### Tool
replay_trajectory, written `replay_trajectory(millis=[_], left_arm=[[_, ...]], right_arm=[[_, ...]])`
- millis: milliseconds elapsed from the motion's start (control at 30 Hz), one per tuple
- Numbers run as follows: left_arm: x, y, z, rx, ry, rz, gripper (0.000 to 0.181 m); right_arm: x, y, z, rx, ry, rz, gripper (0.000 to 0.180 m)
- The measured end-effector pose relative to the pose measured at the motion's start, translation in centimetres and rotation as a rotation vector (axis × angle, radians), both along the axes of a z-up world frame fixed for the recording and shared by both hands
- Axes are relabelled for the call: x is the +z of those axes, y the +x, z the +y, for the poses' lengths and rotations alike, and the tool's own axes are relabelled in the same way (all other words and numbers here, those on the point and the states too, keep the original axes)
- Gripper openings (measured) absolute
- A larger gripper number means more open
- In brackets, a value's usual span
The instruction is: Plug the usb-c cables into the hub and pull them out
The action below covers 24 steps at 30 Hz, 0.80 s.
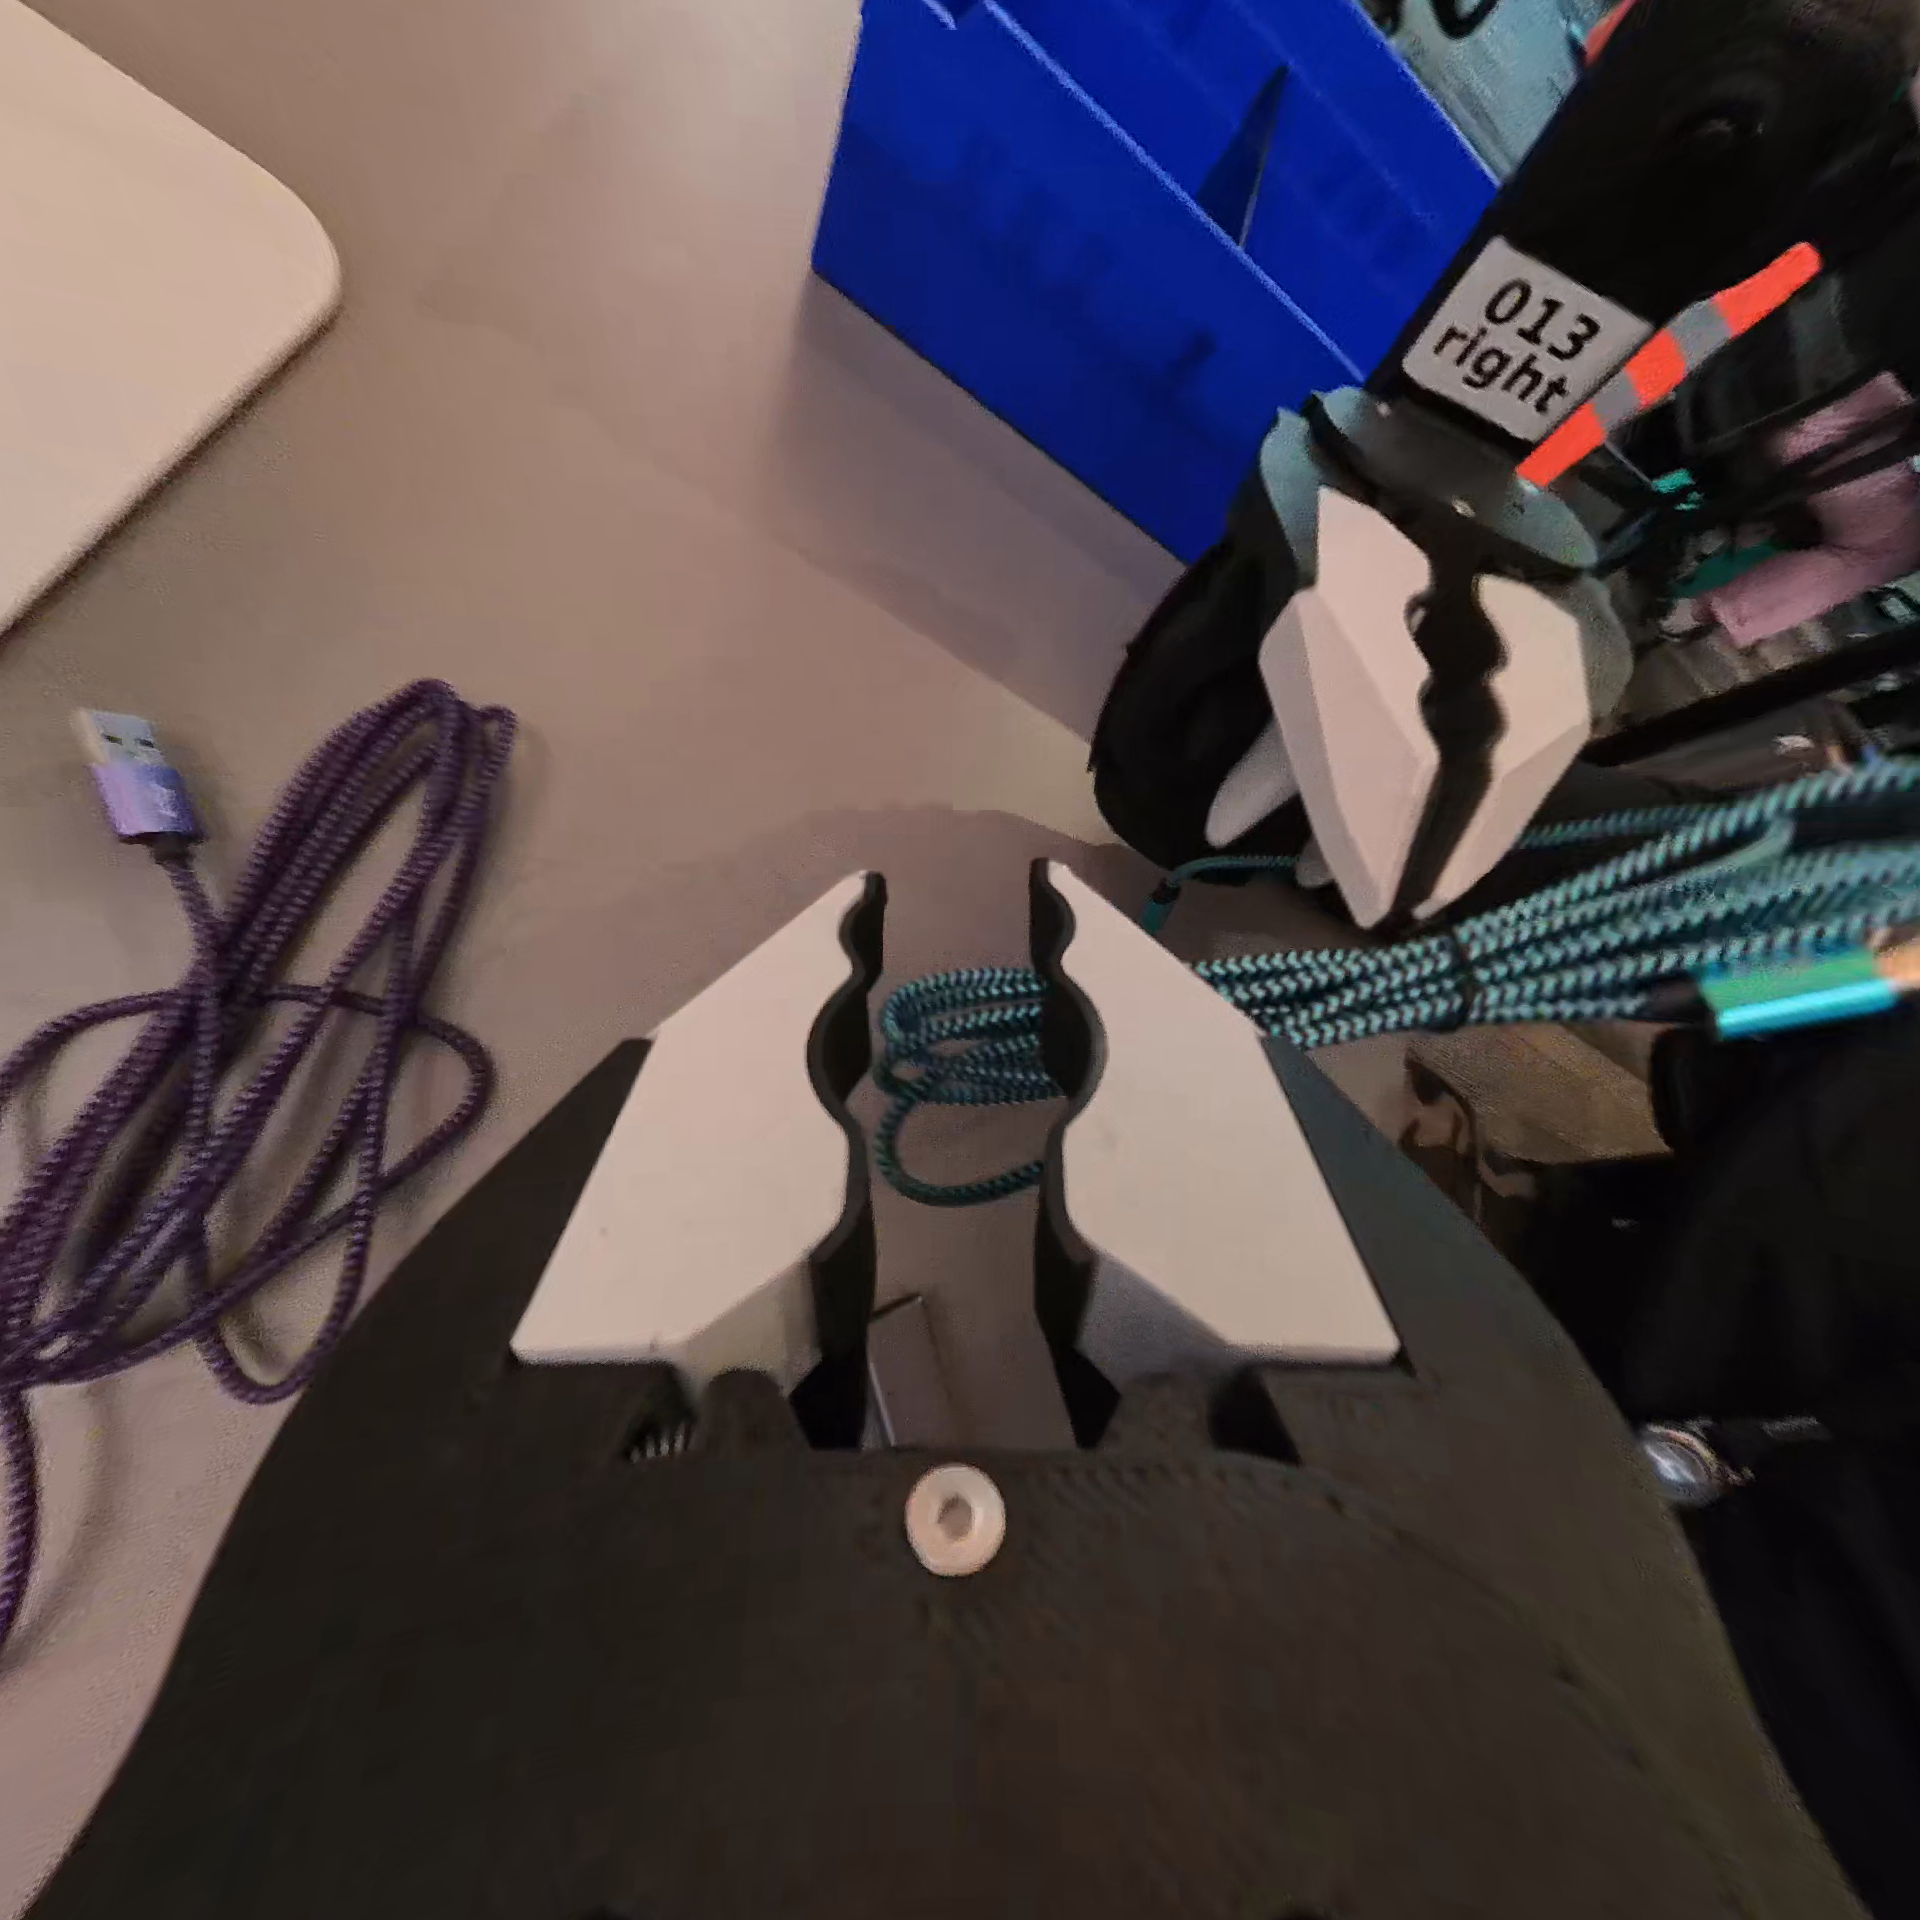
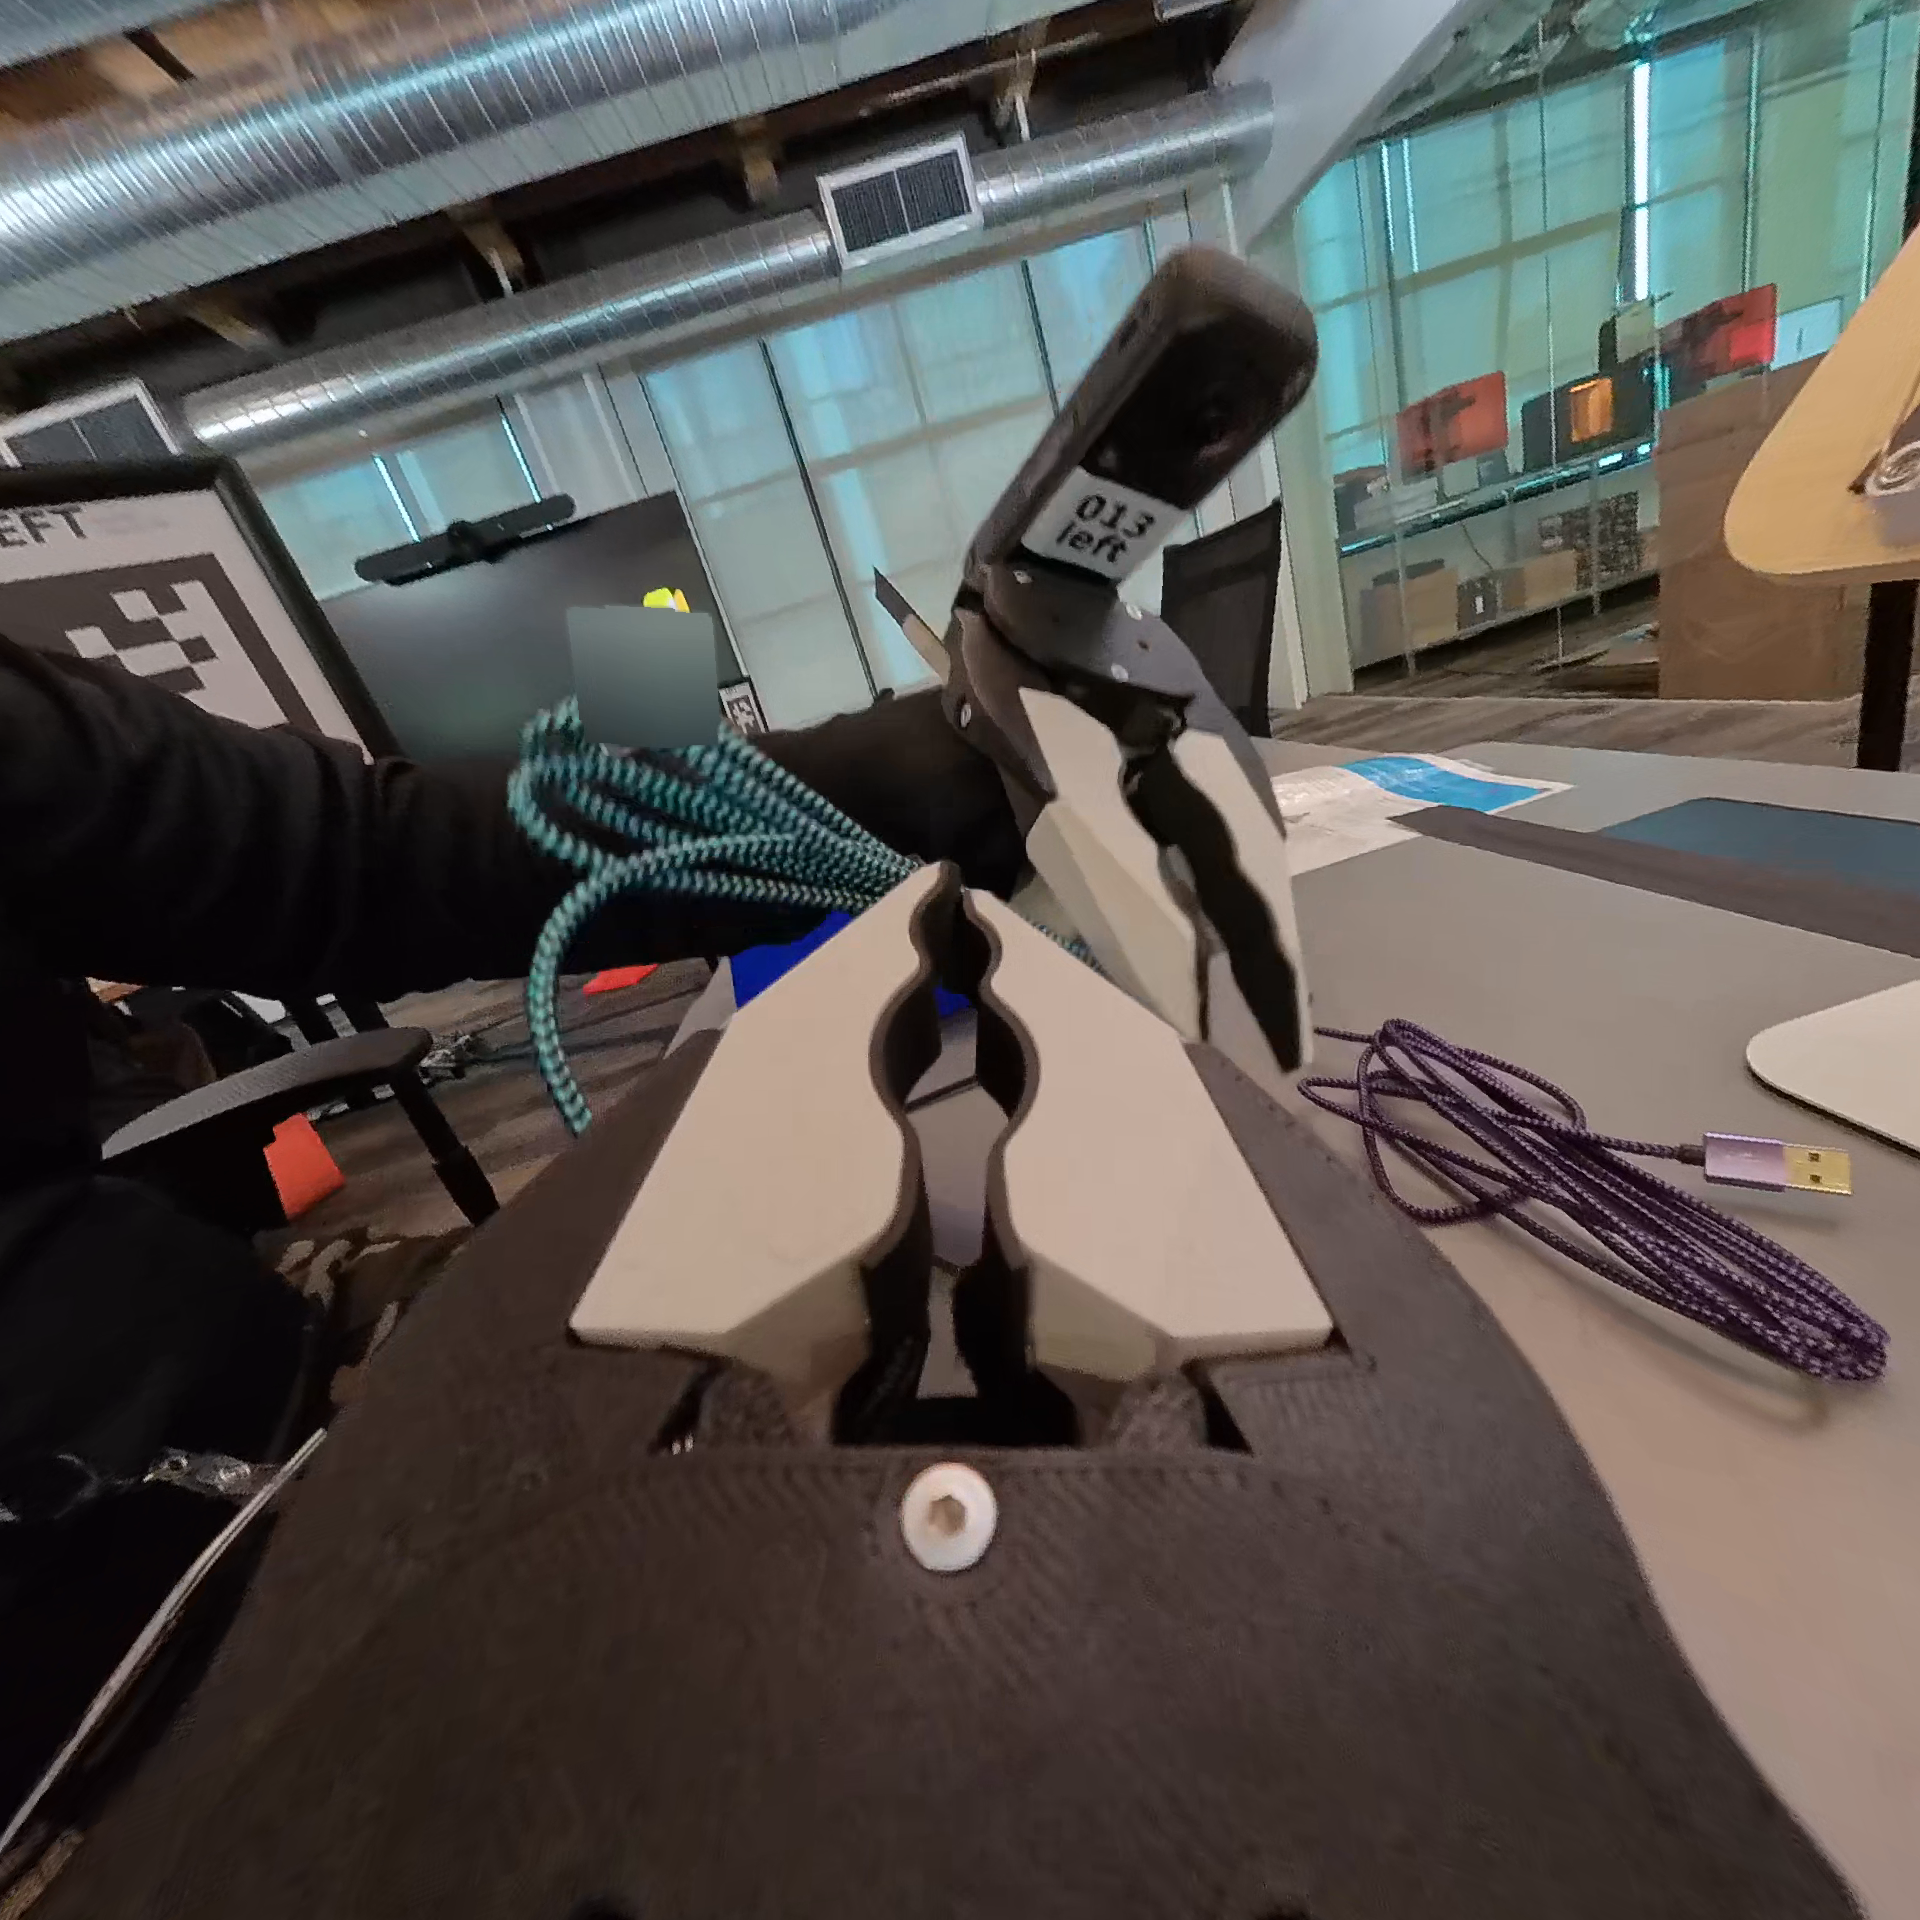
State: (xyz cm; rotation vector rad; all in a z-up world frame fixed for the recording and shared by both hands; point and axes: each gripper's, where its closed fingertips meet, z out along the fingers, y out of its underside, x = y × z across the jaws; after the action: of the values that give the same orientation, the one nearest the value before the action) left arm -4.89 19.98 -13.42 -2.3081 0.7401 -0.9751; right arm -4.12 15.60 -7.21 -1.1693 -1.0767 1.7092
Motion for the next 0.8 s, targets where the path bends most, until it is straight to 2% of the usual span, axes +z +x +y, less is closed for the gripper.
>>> replay_trajectory(millis=[233, 433, 667, 800], left_arm=[[-3.1, 1.6, -3.3, -0.139, -0.060, 0.102, 0.019], [-3.1, 4.0, -5.2, -0.231, 0.047, 0.141, 0.019], [-5.4, 3.3, -5.2, -0.155, 0.029, 0.260, 0.026], [-6.4, 4.9, -7.9, -0.202, 0.015, 0.328, 0.050]], right_arm=[[1.3, 1.5, 1.8, -0.044, -0.069, 0.085, 0.000], [0.9, 1.7, 2.9, -0.098, -0.065, 0.054, 0.000], [-1.4, 0.7, 4.1, -0.170, -0.072, -0.067, 0.000], [-1.8, 1.0, 5.2, -0.215, -0.091, -0.083, 0.000]])
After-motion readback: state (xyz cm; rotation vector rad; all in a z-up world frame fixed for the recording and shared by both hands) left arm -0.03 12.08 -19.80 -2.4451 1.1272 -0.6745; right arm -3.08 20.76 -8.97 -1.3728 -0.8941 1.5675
